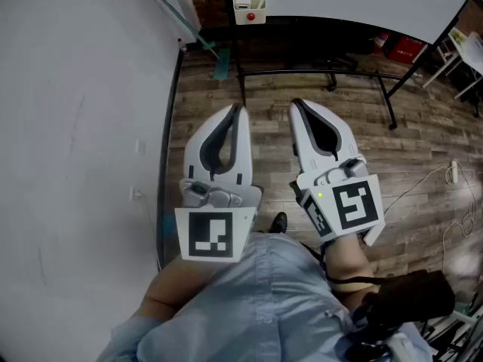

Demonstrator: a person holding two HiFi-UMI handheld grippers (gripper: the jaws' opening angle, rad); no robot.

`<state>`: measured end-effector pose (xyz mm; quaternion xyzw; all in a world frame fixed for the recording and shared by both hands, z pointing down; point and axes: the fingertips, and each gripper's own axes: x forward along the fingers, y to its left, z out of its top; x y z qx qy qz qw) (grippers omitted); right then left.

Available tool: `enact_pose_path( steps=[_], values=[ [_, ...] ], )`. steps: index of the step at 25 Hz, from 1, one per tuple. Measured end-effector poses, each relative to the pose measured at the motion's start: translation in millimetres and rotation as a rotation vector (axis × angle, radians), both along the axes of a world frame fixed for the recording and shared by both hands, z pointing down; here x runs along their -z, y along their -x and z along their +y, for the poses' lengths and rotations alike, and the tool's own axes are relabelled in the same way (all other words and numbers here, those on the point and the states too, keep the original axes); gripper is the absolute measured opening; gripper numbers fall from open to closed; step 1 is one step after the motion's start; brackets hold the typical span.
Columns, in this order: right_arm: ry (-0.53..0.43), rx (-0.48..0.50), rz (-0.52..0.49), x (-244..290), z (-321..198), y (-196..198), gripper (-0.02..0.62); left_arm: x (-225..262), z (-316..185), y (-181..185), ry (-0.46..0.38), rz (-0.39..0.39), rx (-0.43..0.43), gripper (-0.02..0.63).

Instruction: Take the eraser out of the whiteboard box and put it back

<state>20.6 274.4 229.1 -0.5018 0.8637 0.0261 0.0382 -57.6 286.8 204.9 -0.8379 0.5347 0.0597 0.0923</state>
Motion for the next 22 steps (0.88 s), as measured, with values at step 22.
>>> enact_pose_path(
  steps=[22],
  values=[
    [0.005, 0.070, -0.073, -11, -4, -61, 0.002, -9, -1, -62, 0.005, -0.047, 0.031, 0.005]
  ],
)
